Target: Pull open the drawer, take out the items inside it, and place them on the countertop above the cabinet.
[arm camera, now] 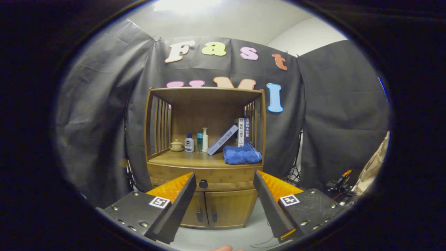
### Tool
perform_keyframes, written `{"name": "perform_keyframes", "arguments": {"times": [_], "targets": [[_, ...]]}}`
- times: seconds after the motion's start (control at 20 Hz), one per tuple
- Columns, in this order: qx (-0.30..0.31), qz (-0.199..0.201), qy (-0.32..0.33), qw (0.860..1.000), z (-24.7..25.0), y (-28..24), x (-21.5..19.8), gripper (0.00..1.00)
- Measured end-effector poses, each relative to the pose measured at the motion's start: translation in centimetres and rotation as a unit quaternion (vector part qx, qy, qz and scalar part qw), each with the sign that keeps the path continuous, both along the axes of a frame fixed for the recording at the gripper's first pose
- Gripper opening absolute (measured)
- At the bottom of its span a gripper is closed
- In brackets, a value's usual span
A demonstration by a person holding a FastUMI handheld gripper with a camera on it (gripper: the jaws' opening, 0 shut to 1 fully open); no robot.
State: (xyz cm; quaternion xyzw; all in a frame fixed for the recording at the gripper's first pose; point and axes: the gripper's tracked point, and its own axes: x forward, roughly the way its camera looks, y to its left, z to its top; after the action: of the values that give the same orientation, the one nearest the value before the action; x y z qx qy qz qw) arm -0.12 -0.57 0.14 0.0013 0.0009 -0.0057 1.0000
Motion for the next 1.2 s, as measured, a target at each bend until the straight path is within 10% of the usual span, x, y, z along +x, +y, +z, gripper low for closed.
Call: {"name": "perform_keyframes", "arguments": {"times": [0.75,1.2], "targets": [[0.005,0.006,0.008,1.000,-0.8,0.8,1.6,0.99],[0.021,0.037,0.045,0.998,-5.8,5.4,10.9,0.99]]}}
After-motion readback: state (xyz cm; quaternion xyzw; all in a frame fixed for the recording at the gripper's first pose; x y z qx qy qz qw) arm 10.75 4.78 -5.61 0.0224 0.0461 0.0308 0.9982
